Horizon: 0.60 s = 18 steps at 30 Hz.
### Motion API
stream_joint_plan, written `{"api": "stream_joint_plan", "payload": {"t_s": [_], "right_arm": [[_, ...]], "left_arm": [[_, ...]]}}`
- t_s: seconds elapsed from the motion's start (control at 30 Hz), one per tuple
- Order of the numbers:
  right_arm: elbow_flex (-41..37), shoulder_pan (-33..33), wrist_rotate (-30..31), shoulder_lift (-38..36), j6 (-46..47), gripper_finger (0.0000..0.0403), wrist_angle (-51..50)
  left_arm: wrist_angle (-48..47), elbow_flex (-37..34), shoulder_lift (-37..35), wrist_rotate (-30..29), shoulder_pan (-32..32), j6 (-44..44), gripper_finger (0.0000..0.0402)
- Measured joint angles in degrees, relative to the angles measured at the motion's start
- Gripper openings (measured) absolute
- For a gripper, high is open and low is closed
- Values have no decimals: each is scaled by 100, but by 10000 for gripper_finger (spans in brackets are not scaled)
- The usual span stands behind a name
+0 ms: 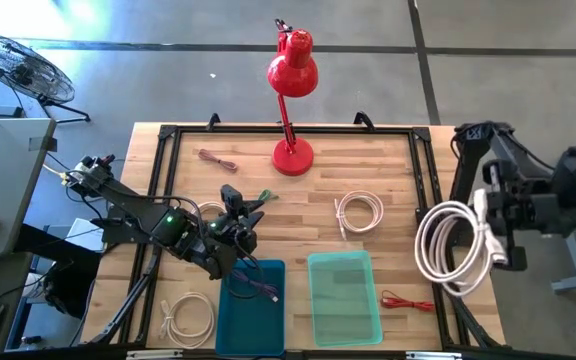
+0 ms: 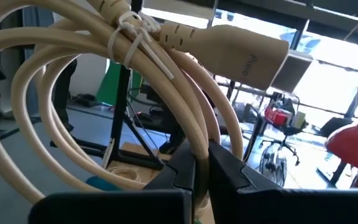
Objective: Pick & Place USB Port
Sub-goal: Put the white USB cable into the green bin
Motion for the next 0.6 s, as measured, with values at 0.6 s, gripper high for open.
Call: {"api": "stream_joint_plan", "payload": {"t_s": [0.6], "right_arm": [[2602, -1340, -1908, 560, 701, 9, -3981]], "left_arm": [[-110, 0, 0, 3, 2, -101, 144]]}}
